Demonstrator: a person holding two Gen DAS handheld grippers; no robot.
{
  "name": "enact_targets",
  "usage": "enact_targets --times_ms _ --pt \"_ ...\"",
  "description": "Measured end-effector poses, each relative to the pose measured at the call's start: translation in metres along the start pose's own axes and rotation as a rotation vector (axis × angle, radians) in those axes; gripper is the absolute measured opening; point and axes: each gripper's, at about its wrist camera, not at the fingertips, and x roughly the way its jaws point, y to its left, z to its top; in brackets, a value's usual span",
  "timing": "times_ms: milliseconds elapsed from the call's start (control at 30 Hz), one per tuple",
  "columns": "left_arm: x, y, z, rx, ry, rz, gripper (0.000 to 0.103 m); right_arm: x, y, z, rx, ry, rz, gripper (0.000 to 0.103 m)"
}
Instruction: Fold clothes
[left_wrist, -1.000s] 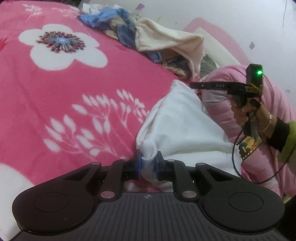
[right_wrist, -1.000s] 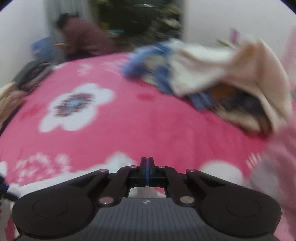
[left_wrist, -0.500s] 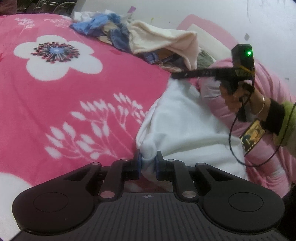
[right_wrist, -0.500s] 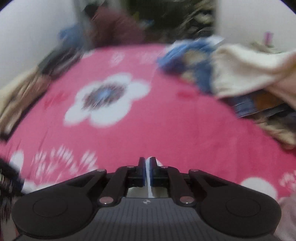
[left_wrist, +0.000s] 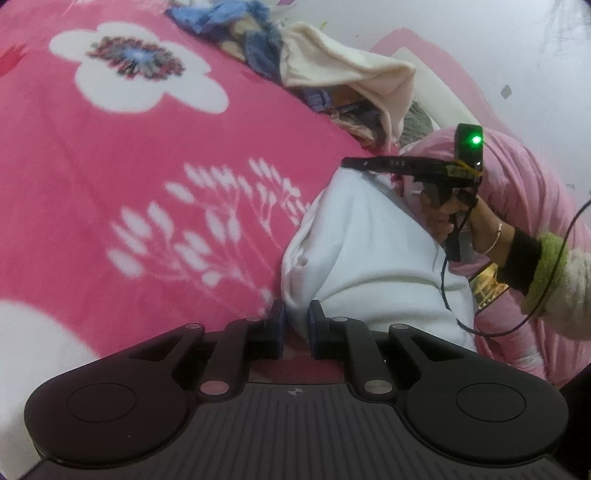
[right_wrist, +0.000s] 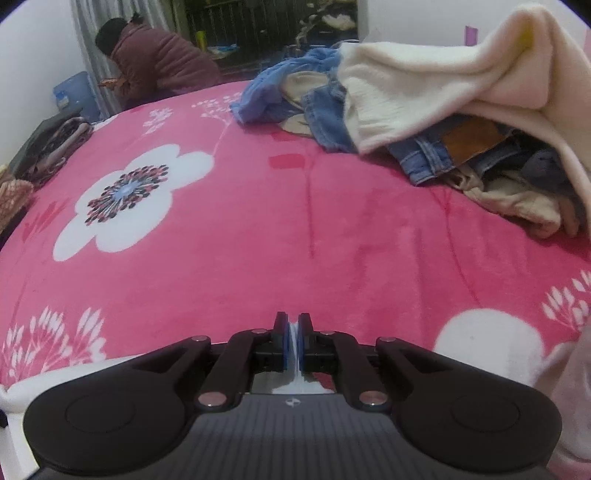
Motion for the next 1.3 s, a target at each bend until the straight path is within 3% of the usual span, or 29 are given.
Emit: enact_targets --times_ms 67,133,233,400,600,700,800,1033,1167,1300 --pt "-0.004 0.002 -0.001 -0.016 0.004 0.008 0.011 -0.007 -0.014 0.005 0.085 -0.025 -0.063 0.004" --pt "-0.009 0.003 -0.001 -0.028 0.004 0.014 0.012 -0.023 -0.034 0.006 0.218 -0.058 -0.036 0.006" --pt "-0.016 0.003 0.001 -0.036 -0.012 0.045 0.013 -0.057 -0.033 0.002 0.212 -0.096 -0.009 0.008" --pt "-0.031 -0.005 0.009 -0.019 -0.073 0.076 0.014 -0.127 0.011 -0.025 0.018 -0.093 0.079 0.014" --pt "-0.031 -0.034 0.011 0.091 -0.066 0.053 0.016 -0.182 0.08 -0.097 -0.335 0.09 0.227 0.016" --pt "-0.026 -0.058 0.004 0.195 -0.021 0.016 0.022 -0.188 0.089 -0.124 -0.382 0.169 0.224 0.016" --pt "-0.014 -0.086 -0.008 0.312 0.06 -0.027 0.026 -0.187 0.093 -0.139 -0.409 0.187 0.206 0.016" --pt "0.018 -0.147 -0.06 0.584 0.218 -0.13 0.034 -0.19 0.118 -0.154 -0.523 0.225 0.316 0.027" --pt "0.031 -0.16 -0.082 0.638 0.291 -0.17 0.034 -0.204 0.133 -0.175 -0.688 0.287 0.348 0.027" --pt "0.037 -0.161 -0.086 0.658 0.304 -0.148 0.034 -0.21 0.144 -0.198 -0.904 0.31 0.295 0.027"
